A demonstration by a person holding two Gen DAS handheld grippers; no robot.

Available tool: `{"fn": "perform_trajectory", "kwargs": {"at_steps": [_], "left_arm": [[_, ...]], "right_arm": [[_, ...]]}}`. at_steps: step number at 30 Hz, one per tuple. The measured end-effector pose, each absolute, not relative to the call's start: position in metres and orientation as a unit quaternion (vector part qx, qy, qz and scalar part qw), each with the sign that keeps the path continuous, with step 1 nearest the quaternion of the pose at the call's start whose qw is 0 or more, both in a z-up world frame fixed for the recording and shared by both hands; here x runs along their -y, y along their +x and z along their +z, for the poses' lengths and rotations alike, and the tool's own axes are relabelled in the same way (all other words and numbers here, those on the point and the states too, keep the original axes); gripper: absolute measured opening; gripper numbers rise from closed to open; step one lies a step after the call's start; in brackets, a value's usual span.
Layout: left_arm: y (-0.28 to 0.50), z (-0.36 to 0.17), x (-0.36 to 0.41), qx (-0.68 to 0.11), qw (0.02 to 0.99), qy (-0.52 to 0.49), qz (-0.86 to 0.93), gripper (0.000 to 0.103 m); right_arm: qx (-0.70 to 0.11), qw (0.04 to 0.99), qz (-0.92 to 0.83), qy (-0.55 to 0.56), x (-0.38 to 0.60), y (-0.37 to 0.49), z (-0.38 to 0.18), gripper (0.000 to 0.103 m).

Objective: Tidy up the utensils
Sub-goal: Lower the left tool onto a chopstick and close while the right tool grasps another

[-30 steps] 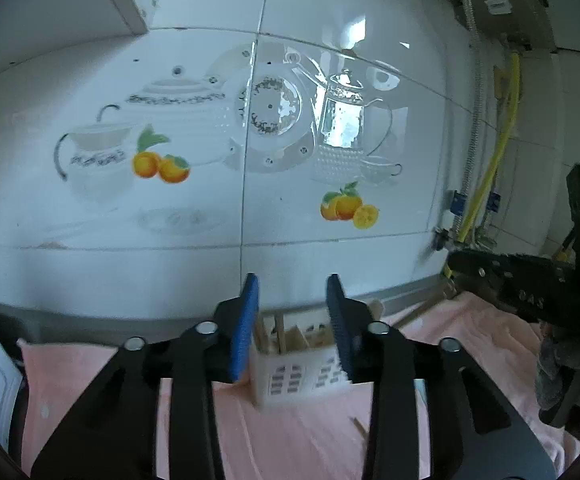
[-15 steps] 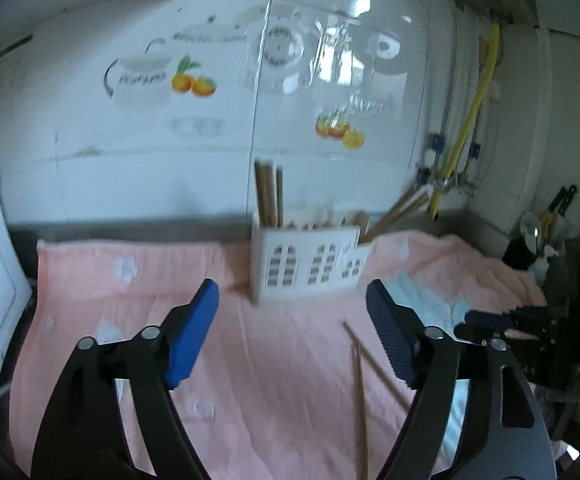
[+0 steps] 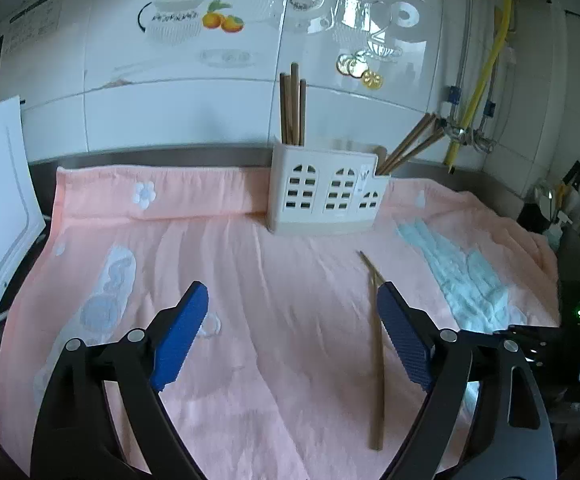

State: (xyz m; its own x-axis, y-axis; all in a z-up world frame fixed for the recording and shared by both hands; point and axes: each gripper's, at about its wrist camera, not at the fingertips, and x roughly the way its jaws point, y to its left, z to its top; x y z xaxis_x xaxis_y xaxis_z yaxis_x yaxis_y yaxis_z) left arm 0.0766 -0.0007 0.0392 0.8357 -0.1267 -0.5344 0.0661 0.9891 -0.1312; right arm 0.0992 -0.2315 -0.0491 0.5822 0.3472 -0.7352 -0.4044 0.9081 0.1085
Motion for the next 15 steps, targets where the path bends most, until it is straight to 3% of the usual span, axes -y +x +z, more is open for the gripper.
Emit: {"fn": "perform_trajectory", "kwargs": {"at_steps": [15], "left_arm": [[0.059,-0.002,0.011,-0.329,0.942,-0.038,-0.056,0.087]], "right_arm": [[-0.432,0.881,0.189,-0.042,0.223,0.107,-0.071,0.019]]}}
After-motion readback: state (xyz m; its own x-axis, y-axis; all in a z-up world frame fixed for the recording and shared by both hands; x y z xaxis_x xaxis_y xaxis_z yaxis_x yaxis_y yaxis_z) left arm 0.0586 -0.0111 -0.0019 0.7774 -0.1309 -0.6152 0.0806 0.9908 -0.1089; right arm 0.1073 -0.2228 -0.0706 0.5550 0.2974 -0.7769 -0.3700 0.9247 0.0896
